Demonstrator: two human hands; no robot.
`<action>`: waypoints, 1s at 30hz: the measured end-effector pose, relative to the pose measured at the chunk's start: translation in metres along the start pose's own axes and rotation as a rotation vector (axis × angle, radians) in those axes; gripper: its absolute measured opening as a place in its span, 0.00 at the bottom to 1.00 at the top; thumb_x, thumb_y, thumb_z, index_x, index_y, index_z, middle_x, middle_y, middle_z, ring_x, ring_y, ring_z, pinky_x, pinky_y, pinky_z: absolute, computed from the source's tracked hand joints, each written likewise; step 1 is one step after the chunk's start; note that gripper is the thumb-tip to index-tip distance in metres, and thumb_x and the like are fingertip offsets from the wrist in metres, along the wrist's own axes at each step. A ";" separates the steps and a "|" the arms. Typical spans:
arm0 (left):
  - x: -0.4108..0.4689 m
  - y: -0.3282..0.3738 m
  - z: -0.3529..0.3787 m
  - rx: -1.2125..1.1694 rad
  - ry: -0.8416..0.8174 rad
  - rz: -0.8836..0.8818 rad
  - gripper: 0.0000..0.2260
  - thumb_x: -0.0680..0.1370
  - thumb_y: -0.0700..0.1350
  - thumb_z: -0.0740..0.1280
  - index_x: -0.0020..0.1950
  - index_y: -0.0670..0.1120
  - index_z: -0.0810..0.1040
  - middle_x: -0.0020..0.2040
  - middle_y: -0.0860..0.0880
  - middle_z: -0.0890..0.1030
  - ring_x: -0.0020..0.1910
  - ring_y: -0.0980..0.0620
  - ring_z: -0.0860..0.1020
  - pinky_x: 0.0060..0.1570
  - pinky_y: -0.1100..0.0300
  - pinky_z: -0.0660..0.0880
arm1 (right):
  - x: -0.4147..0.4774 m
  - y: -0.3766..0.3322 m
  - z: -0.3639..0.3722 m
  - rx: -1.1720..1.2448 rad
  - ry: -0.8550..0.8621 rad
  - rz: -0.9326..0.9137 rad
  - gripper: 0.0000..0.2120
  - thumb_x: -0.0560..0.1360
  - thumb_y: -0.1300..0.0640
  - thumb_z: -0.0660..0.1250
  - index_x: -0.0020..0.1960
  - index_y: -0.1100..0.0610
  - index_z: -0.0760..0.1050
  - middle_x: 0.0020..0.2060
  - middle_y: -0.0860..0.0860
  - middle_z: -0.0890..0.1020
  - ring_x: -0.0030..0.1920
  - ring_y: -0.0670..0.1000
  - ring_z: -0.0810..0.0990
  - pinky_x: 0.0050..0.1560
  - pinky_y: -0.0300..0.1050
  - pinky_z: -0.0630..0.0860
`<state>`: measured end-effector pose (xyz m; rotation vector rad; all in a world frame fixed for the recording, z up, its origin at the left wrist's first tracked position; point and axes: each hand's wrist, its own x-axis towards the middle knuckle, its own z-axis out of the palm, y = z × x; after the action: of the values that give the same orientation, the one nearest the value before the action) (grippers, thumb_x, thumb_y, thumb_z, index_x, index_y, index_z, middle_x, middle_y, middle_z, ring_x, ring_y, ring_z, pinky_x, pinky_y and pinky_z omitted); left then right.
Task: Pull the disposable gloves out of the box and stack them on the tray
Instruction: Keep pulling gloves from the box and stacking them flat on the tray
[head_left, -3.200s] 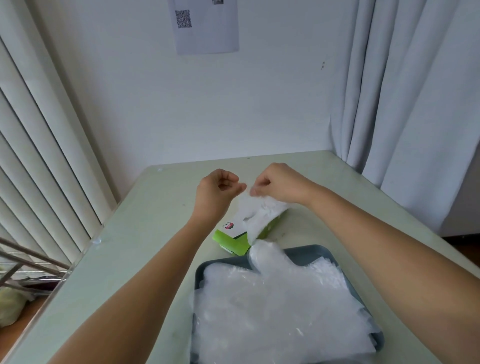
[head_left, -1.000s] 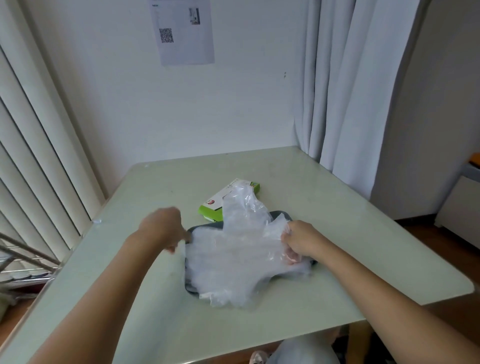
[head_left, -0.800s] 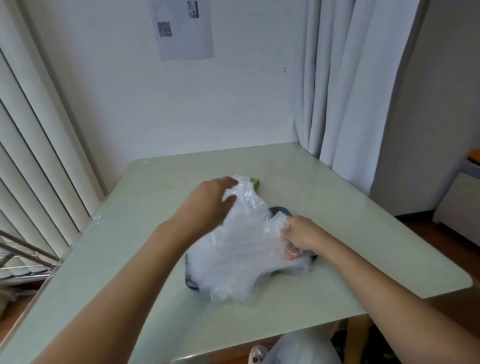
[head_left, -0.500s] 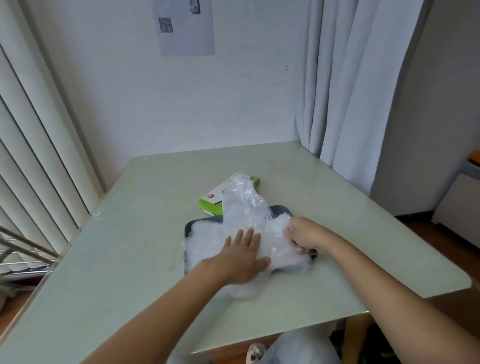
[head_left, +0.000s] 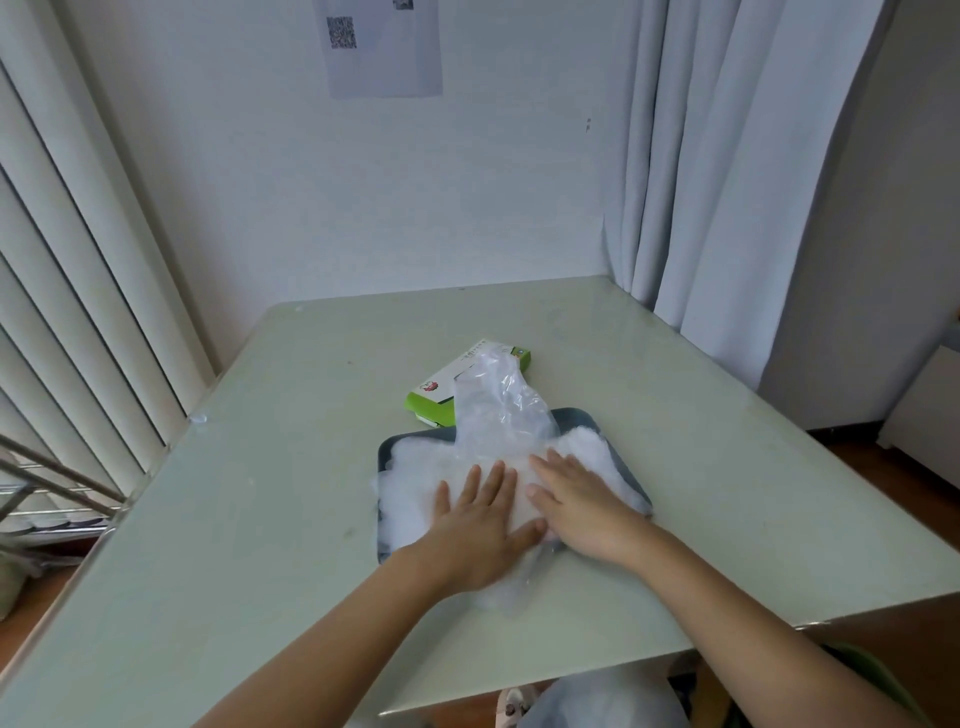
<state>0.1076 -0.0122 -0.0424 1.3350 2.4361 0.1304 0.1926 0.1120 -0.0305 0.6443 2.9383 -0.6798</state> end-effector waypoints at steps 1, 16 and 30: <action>-0.004 -0.005 0.000 -0.007 0.000 -0.021 0.33 0.81 0.64 0.46 0.78 0.49 0.37 0.79 0.52 0.37 0.77 0.50 0.36 0.74 0.45 0.36 | 0.002 0.007 -0.002 -0.059 -0.020 0.038 0.26 0.83 0.48 0.48 0.78 0.53 0.47 0.78 0.55 0.47 0.77 0.57 0.46 0.74 0.48 0.46; -0.034 -0.072 -0.086 -0.163 -0.173 -0.117 0.32 0.71 0.62 0.71 0.73 0.59 0.65 0.70 0.59 0.69 0.68 0.58 0.68 0.68 0.63 0.63 | 0.097 0.010 -0.072 0.364 0.142 0.274 0.19 0.69 0.44 0.74 0.38 0.59 0.74 0.32 0.51 0.75 0.33 0.49 0.73 0.32 0.41 0.67; 0.033 -0.088 -0.143 -0.516 0.415 -0.016 0.08 0.75 0.43 0.72 0.53 0.49 0.82 0.49 0.54 0.83 0.46 0.61 0.80 0.45 0.71 0.74 | 0.156 0.019 -0.094 0.346 0.340 0.249 0.12 0.64 0.54 0.79 0.42 0.60 0.83 0.38 0.53 0.82 0.41 0.53 0.79 0.42 0.41 0.73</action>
<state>-0.0292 -0.0203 0.0605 1.1292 2.4735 1.0459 0.0621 0.2279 0.0234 1.2455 2.9700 -1.1636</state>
